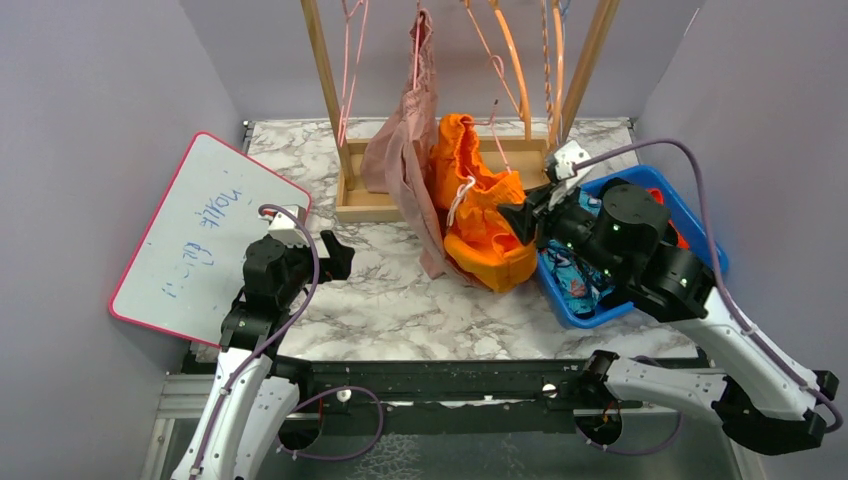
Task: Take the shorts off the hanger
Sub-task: Pick up the hanger from the clothes rod, then remove the shorts from the clothes rod.
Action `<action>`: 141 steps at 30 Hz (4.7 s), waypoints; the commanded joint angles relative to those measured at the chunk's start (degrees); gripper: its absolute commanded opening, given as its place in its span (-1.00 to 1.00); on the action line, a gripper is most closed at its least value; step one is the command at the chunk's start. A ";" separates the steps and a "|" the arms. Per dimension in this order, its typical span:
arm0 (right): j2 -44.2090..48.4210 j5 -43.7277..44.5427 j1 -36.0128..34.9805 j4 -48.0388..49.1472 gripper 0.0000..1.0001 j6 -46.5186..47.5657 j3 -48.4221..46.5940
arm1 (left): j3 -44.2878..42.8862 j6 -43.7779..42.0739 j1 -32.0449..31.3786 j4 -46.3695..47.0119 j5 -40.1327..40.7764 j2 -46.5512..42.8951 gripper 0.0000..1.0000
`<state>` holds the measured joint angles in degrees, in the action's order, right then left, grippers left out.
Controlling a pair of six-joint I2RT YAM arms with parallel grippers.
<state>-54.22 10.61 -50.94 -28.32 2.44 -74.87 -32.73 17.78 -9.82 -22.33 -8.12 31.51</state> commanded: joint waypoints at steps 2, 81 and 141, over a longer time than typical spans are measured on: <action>6.22 6.24 -0.29 -7.57 -0.98 -2.18 -3.60 | 0.47 -0.25 0.16 1.85 -0.58 -0.33 0.98; -12.50 -54.11 -0.21 23.63 -0.97 -15.15 24.89 | 15.26 27.06 0.21 41.66 -22.18 -3.41 -0.31; -21.62 -11.17 -0.94 -2.17 0.24 -22.13 4.40 | -0.38 -0.87 0.18 6.01 -14.09 -5.38 -1.00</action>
<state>-76.25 -6.68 -51.31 -29.67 -17.21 -67.20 -33.61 17.72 -9.61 -18.90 -20.95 26.24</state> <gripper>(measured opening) 0.634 0.026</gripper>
